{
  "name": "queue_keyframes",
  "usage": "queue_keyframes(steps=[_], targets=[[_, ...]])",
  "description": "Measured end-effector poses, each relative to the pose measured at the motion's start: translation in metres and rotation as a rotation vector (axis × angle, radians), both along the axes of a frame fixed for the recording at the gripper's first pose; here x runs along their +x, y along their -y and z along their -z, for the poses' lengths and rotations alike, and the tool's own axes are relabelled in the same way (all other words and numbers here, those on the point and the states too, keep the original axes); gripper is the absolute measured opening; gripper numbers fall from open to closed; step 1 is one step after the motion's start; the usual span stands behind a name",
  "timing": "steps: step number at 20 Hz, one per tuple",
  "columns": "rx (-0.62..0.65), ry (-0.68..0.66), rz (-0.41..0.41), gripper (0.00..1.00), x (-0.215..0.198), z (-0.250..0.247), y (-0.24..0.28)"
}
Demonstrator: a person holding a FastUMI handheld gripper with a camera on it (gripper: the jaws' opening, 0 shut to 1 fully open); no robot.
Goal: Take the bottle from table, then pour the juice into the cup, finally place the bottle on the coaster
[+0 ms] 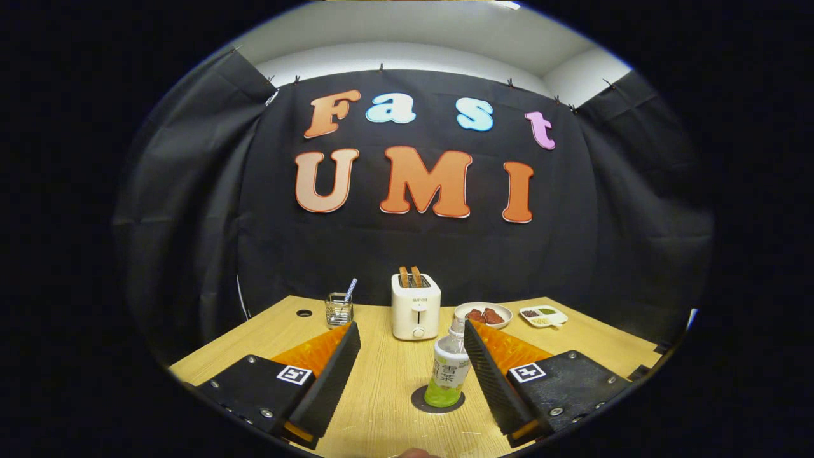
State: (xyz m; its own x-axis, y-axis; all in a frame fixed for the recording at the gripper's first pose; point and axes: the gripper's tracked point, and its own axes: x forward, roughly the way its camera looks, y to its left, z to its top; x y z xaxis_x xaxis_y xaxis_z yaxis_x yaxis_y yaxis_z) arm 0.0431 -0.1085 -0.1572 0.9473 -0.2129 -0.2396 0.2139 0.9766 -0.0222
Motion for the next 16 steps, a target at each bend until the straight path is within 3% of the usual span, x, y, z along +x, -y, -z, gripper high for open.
queue_keyframes(steps=[7, 16], targets=[[0.0, 0.07, -0.067, 0.97, -0.026, -0.09, -0.049], [-0.006, 0.105, -0.136, 0.97, -0.042, -0.136, -0.09]])
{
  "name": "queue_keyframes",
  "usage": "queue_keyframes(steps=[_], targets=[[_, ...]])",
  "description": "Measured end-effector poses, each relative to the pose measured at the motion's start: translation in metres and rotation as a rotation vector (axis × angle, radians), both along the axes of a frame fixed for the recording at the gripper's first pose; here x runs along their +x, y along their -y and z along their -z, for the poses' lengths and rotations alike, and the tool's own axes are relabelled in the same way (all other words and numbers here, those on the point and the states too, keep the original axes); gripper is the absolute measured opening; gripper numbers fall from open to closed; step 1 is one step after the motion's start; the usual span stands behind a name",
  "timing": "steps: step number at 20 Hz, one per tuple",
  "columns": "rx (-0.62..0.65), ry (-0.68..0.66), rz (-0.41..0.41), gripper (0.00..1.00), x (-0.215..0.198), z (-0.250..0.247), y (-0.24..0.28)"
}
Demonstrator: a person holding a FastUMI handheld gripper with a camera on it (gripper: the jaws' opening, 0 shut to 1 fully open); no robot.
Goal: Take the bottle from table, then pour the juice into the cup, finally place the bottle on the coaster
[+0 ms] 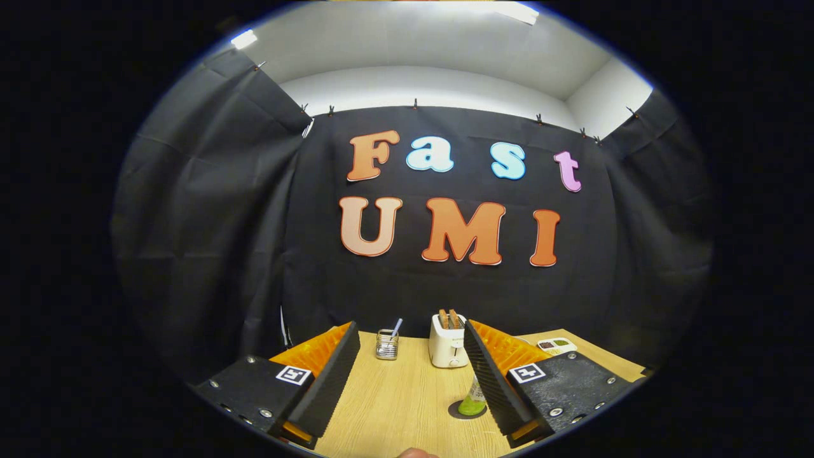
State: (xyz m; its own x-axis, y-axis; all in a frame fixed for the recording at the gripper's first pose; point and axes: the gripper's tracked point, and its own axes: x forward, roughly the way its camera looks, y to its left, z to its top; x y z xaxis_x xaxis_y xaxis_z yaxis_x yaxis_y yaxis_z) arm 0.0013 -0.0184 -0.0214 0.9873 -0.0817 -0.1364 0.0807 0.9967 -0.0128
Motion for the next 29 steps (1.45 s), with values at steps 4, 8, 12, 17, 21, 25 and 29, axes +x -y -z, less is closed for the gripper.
queue_keyframes(steps=[4, 8, 12, 17, 21, 25, 29], targets=[[0.01, 0.03, -0.024, 0.98, -0.005, -0.008, -0.008], [0.013, 0.032, 0.001, 0.98, -0.007, -0.005, 0.005], [0.056, 0.066, -0.034, 0.98, -0.009, -0.01, 0.002], [0.065, 0.084, -0.044, 0.98, -0.011, -0.014, 0.003], [0.07, 0.101, -0.048, 0.98, -0.013, -0.019, 0.001], [0.058, 0.093, -0.035, 0.98, -0.014, -0.016, 0.004], [0.077, 0.107, -0.037, 0.98, -0.015, -0.021, 0.003]])
